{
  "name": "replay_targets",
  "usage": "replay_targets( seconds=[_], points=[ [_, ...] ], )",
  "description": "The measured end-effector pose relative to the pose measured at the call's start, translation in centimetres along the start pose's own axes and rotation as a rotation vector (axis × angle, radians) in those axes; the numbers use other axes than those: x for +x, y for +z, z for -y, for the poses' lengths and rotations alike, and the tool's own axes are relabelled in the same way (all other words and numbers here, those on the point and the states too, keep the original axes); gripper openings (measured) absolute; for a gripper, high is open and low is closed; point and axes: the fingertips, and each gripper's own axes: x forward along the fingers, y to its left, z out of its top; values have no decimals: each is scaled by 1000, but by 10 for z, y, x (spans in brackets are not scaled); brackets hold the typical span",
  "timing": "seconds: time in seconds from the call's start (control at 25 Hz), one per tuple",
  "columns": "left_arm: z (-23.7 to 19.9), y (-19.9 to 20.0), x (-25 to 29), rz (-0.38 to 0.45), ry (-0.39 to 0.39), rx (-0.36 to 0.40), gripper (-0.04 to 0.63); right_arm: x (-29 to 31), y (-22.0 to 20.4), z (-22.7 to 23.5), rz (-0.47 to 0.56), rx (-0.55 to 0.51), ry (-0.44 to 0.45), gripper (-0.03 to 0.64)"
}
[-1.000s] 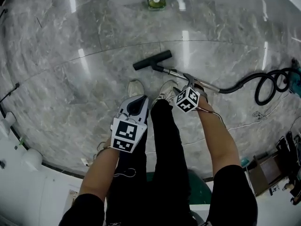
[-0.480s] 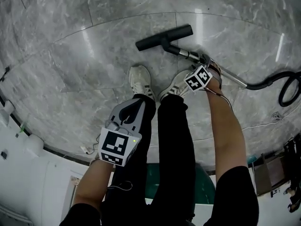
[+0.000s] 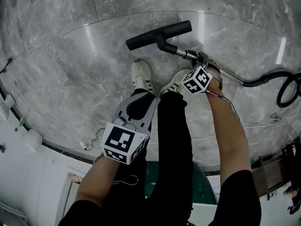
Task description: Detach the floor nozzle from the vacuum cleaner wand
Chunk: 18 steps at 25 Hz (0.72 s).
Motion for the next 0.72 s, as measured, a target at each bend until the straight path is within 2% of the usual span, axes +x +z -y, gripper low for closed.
replay_targets(
  seconds=[0.16, 0.2, 0.36, 0.44, 0.6, 0.72],
  points=[
    [-1, 30, -2, 57, 37, -134, 228, -68, 35, 4, 144, 36, 6, 212],
    [-2, 38, -3, 76, 38, -171, 258, -86, 43, 7, 179, 52, -1, 212],
    [-4, 69, -9, 173, -1, -374, 278, -152, 74, 6, 295, 98, 15, 212],
    [-6, 87, -12, 230, 6, -443, 278, -179, 88, 0, 353, 105, 45, 212],
    [-13, 111, -20, 304, 60, -486, 291, -223, 110, -13, 462, 120, 139, 212],
    [-26, 120, -29, 343, 77, -540, 291, -252, 125, -28, 503, 85, 206, 212]
  ],
)
